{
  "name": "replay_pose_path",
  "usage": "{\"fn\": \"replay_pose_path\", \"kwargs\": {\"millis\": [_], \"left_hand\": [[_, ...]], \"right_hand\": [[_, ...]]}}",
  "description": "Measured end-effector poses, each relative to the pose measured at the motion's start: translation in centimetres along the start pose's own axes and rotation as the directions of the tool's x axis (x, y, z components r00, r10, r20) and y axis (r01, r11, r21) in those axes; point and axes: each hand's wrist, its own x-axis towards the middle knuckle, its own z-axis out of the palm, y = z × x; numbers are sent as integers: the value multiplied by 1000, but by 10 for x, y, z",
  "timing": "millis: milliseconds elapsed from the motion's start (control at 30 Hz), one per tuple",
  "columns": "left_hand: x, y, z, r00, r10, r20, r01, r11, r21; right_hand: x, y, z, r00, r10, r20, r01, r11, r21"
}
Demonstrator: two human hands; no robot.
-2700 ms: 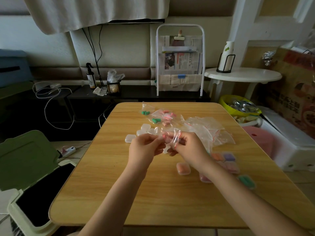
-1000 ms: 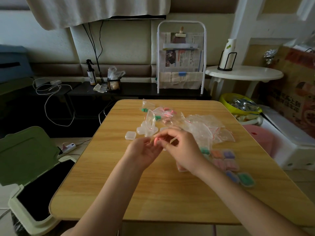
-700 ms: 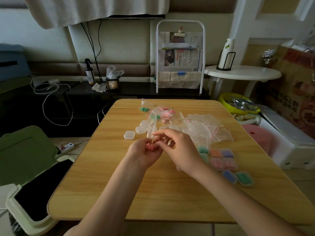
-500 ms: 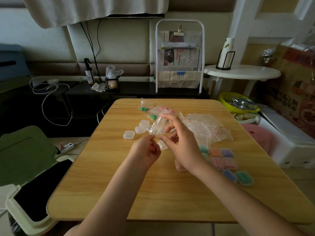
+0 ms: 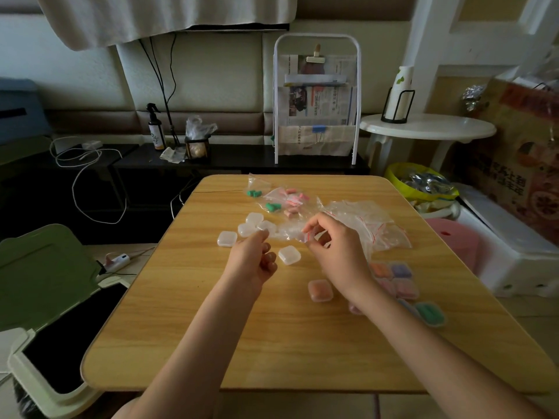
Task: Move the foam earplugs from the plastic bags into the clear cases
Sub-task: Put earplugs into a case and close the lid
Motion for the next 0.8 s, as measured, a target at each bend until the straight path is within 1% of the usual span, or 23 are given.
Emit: {"fn": "replay_pose_path", "kwargs": {"millis": [67, 100, 133, 167, 200, 233, 267, 300, 333, 367, 400, 433, 500, 567, 633, 700, 800], "left_hand": [[0, 4, -3, 1000, 22, -15, -22, 1000, -9], [0, 5, -4, 999, 49, -18, -48, 998, 28], [0, 7, -5, 996, 87, -14, -85, 991, 107], [-1, 8, -7, 991, 137, -2, -132, 964, 231], [-1, 8, -8, 979, 201, 19, -193, 903, 384], [-1, 7, -8, 959, 278, 52, -260, 797, 545], [-1, 6, -9, 929, 358, 98, -323, 650, 688], [0, 4, -10, 894, 421, 152, -365, 488, 793], [0, 2, -10, 863, 461, 205, -386, 342, 856], [0, -1, -10, 838, 484, 252, -399, 227, 888], [1, -4, -10, 817, 495, 294, -413, 147, 899], [2, -8, -9, 802, 497, 331, -428, 93, 899], [5, -13, -10, 787, 487, 380, -443, 17, 896], [8, -16, -9, 791, 467, 395, -426, -43, 904], [11, -18, -8, 803, 451, 390, -402, -75, 913], [12, -20, -6, 819, 439, 370, -366, -98, 926], [14, -22, -3, 834, 439, 335, -316, -117, 941]], "right_hand": [[2, 3, -3, 999, 32, -21, -32, 999, 23], [3, 5, -5, 998, 59, -37, -58, 998, 31], [4, 7, -7, 994, 90, -59, -88, 995, 44], [6, 10, -10, 989, 121, -87, -116, 991, 59], [8, 12, -14, 981, 150, -120, -141, 987, 73], [10, 14, -17, 971, 184, -151, -172, 981, 92], [13, 18, -21, 957, 233, -171, -214, 969, 123], [15, 20, -25, 939, 292, -181, -263, 950, 166], [17, 24, -29, 918, 353, -184, -313, 925, 213], [19, 26, -33, 896, 407, -179, -355, 897, 262], [22, 27, -37, 875, 452, -171, -388, 869, 307], [23, 28, -42, 856, 490, -166, -415, 842, 346], [25, 30, -49, 816, 548, -185, -444, 798, 407], [24, 36, -57, 793, 569, -220, -455, 792, 407], [20, 44, -62, 792, 570, -217, -482, 803, 350], [17, 50, -64, 788, 586, -187, -509, 792, 338], [16, 54, -66, 801, 570, -184, -500, 806, 317]]}}
